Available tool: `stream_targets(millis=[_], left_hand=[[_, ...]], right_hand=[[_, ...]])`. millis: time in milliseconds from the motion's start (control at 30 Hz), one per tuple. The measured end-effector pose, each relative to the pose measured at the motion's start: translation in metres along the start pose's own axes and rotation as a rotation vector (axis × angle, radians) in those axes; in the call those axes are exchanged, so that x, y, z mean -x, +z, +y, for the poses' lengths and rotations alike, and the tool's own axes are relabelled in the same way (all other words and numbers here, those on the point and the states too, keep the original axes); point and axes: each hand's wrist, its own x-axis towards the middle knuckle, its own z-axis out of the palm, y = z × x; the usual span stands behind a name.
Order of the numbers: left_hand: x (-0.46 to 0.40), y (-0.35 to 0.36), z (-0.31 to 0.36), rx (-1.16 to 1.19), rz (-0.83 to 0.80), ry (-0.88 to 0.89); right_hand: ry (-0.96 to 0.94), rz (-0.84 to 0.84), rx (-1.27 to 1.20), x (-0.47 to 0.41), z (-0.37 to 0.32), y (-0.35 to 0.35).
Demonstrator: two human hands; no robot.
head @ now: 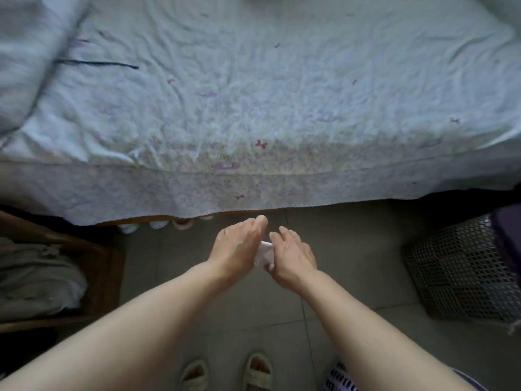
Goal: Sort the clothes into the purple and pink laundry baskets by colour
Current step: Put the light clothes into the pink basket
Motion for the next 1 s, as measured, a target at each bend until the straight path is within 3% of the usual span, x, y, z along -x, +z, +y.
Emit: stream_targets(millis=[167, 433, 700, 1000], left_hand=[[0.022, -0.057, 0.055, -0.052, -0.019, 0.047], [0.062, -0.082, 0.120, -0.150, -0.020, 0.125], [0.148, -0.081, 0.205, -0.161, -0.021, 0.256], [0.221, -0.064, 0.329, -0.210, -0.068, 0.447]], right_hand=[[0.098, 0.049, -0.066, 0.060, 0.011, -0.050], [0.207, 0.210, -0.141, 0.161, 0.030, -0.083], [0.246, 0.442, -0.164, 0.301, 0.064, -0.074], [0.407, 0.554, -0.196, 0.431, 0.142, -0.042]])
